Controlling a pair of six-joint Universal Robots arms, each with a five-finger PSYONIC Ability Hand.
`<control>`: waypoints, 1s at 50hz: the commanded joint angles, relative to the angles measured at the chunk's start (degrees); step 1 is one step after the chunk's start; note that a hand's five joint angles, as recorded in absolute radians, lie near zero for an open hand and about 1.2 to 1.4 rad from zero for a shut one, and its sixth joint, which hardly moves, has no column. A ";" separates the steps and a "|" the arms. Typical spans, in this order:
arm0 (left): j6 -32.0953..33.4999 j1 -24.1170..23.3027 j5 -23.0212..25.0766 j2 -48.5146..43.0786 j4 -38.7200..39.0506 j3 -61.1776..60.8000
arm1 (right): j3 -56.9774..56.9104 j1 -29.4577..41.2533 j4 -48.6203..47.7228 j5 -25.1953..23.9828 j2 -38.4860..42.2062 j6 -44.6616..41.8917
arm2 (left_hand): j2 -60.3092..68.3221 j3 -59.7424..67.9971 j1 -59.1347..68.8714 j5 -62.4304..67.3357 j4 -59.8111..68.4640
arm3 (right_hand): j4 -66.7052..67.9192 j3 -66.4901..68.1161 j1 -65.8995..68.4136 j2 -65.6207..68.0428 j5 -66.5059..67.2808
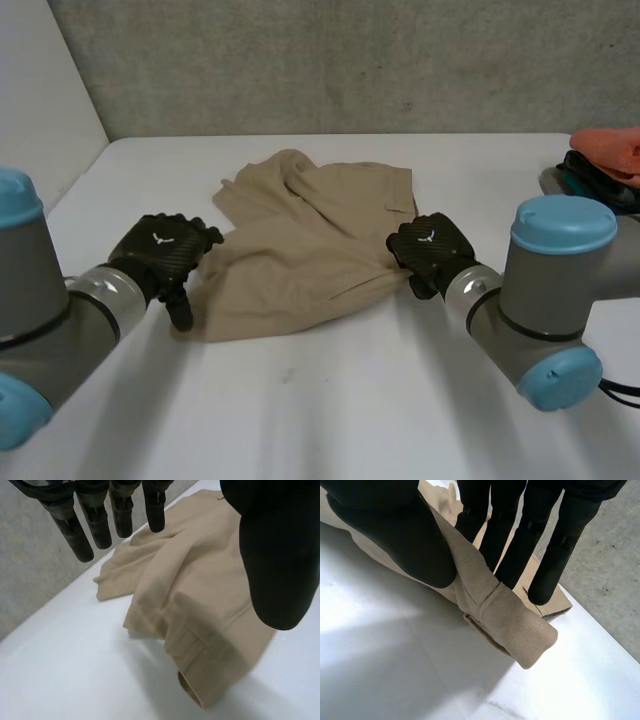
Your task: Fold the laundry.
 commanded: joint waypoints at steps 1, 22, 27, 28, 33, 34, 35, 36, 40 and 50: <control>-7.00 0.77 -0.72 -5.73 -8.07 5.76 | 1.74 -0.09 -1.53 0.29 -0.33 0.88 | 5.80 5.69 5.86 6.22 6.01 | 11.34 12.05 16.14 12.66 12.33; -5.69 0.42 -1.52 -17.60 3.60 7.88 | 2.89 -0.62 -1.71 0.21 -0.94 1.67 | 28.82 28.71 28.88 29.24 29.03 | 11.34 12.05 16.14 12.66 12.33; -4.90 0.42 -0.82 -18.92 5.55 7.96 | 2.88 -0.71 -1.35 0.21 -1.73 1.76 | 53.50 53.40 53.56 53.92 53.72 | 11.34 12.05 16.14 12.66 12.33; -4.81 0.42 -0.73 -18.92 5.46 7.88 | 2.89 -0.79 -1.18 0.21 -2.08 1.76 | 60.74 60.63 60.80 61.16 60.95 | 11.34 12.05 16.14 12.66 12.33; -3.05 0.60 -1.16 -14.45 2.22 6.82 | 1.57 -0.97 2.77 -0.23 -4.81 1.23 | 66.01 65.90 66.07 66.43 66.22 | 11.34 12.05 16.14 12.66 12.33; -2.79 0.68 -1.43 -12.96 1.08 6.65 | 1.04 -0.97 3.99 -0.41 -5.51 0.97 | 66.01 65.90 66.07 66.43 66.22 | 11.34 12.05 16.14 12.66 12.33; -2.53 0.69 -1.69 -11.21 -0.07 6.39 | 0.52 -0.97 5.31 -0.50 -6.30 0.62 | 66.01 65.90 66.07 66.43 66.22 | 11.34 12.05 16.14 12.66 12.33; -1.91 0.51 -2.39 -6.84 -2.51 6.21 | -0.88 -1.14 8.11 -0.58 -8.05 -0.34 | 66.01 65.90 66.07 66.43 66.22 | 11.34 12.05 16.14 12.66 12.33; -0.95 0.77 -3.36 5.81 -7.70 7.52 | -6.23 -1.76 16.45 -0.24 -13.49 -4.64 | 66.01 65.90 66.07 66.43 66.22 | 11.34 12.05 16.14 12.66 12.33; -1.12 1.04 -4.42 22.48 -16.06 19.64 | -23.82 -3.78 28.87 -0.67 -21.86 -7.82 | 66.01 65.90 66.07 66.43 66.22 | 11.34 12.05 16.14 12.66 12.33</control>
